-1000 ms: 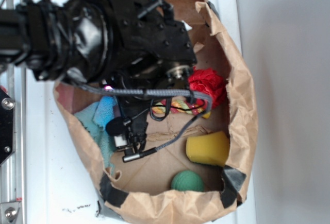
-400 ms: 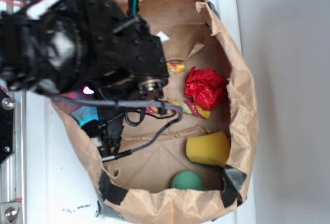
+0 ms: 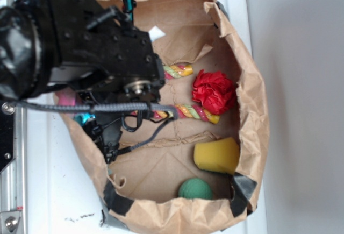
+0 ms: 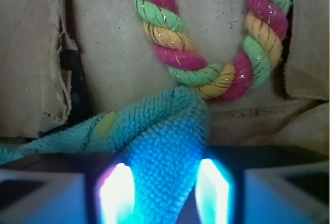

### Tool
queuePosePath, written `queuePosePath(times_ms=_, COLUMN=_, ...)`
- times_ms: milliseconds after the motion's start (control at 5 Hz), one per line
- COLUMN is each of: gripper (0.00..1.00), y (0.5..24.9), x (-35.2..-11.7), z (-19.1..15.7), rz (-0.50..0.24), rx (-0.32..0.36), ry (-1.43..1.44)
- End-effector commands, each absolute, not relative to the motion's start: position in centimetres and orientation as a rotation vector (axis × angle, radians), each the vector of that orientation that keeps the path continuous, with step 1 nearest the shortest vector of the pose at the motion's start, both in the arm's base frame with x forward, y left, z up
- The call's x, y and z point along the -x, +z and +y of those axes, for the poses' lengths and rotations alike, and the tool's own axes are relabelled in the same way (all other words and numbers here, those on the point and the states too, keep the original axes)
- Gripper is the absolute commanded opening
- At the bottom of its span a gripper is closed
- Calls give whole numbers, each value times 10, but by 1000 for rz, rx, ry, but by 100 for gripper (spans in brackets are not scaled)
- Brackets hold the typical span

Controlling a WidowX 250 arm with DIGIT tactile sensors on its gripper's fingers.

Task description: Grab the blue cloth.

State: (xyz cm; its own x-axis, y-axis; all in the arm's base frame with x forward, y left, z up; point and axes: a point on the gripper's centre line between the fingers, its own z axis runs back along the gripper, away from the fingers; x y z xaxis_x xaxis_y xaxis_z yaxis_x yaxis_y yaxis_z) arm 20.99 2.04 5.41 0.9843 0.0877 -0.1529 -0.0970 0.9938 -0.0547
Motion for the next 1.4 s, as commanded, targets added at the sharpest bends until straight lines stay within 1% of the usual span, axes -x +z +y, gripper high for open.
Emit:
queuePosePath(times_ms=0, gripper=0, y=69, x=-209, z=24, rz=76, rx=65, ry=97)
queuePosePath(times_ms=200, gripper=0, y=69, x=-209, z=23, rz=72, rx=72, ry=95)
queuePosePath(times_ms=400, gripper=0, y=74, x=-208, z=24, rz=68, rx=105, ry=112)
queuePosePath(times_ms=600, gripper=0, y=89, x=-206, z=29, rz=41, rx=98, ry=143)
queuePosePath(times_ms=800, gripper=0, y=113, x=-203, z=44, rz=18, rx=104, ry=197)
queuePosePath(times_ms=1000, gripper=0, y=139, x=-197, z=62, rz=1, rx=88, ry=294)
queuePosePath(times_ms=1200, gripper=0, y=160, x=-200, z=67, rz=-52, rx=94, ry=333)
